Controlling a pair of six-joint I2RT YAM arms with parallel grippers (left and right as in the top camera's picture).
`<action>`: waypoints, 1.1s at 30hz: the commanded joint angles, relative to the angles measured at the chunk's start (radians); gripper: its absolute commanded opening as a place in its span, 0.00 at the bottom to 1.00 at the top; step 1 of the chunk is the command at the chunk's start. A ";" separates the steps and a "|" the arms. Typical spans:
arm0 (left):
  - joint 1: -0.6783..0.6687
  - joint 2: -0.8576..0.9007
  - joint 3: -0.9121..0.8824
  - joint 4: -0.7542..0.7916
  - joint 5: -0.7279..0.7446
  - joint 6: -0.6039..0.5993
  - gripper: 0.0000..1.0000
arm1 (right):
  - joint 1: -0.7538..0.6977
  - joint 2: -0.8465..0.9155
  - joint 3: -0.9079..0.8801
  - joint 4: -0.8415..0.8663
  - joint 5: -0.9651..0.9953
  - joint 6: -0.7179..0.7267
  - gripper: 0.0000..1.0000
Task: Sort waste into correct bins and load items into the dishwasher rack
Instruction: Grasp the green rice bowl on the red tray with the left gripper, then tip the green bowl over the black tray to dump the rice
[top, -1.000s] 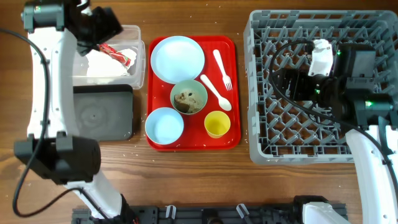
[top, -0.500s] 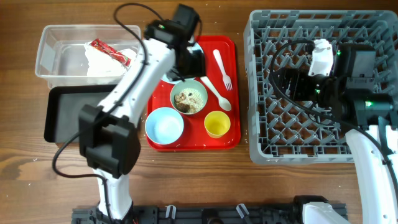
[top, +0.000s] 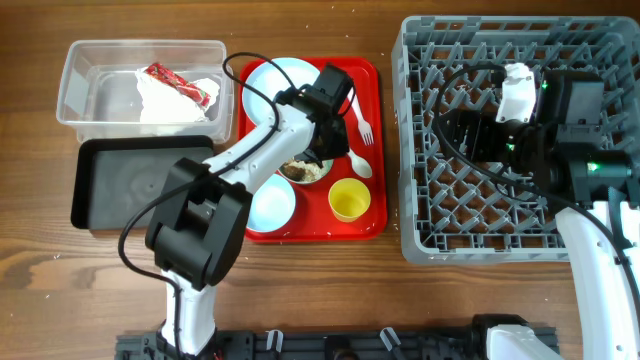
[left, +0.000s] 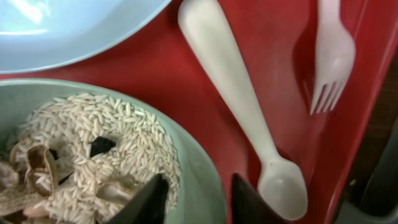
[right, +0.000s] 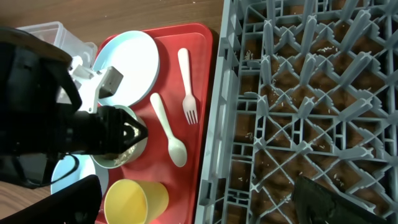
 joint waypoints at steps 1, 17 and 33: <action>-0.004 0.033 -0.018 0.003 -0.021 -0.010 0.23 | -0.004 0.008 0.019 0.002 -0.020 0.015 1.00; 0.101 -0.269 0.172 -0.271 0.043 0.051 0.04 | -0.004 0.008 0.019 0.004 -0.020 0.014 1.00; 0.942 -0.392 -0.115 -0.452 0.842 0.815 0.04 | -0.004 0.008 0.019 0.000 -0.020 0.014 1.00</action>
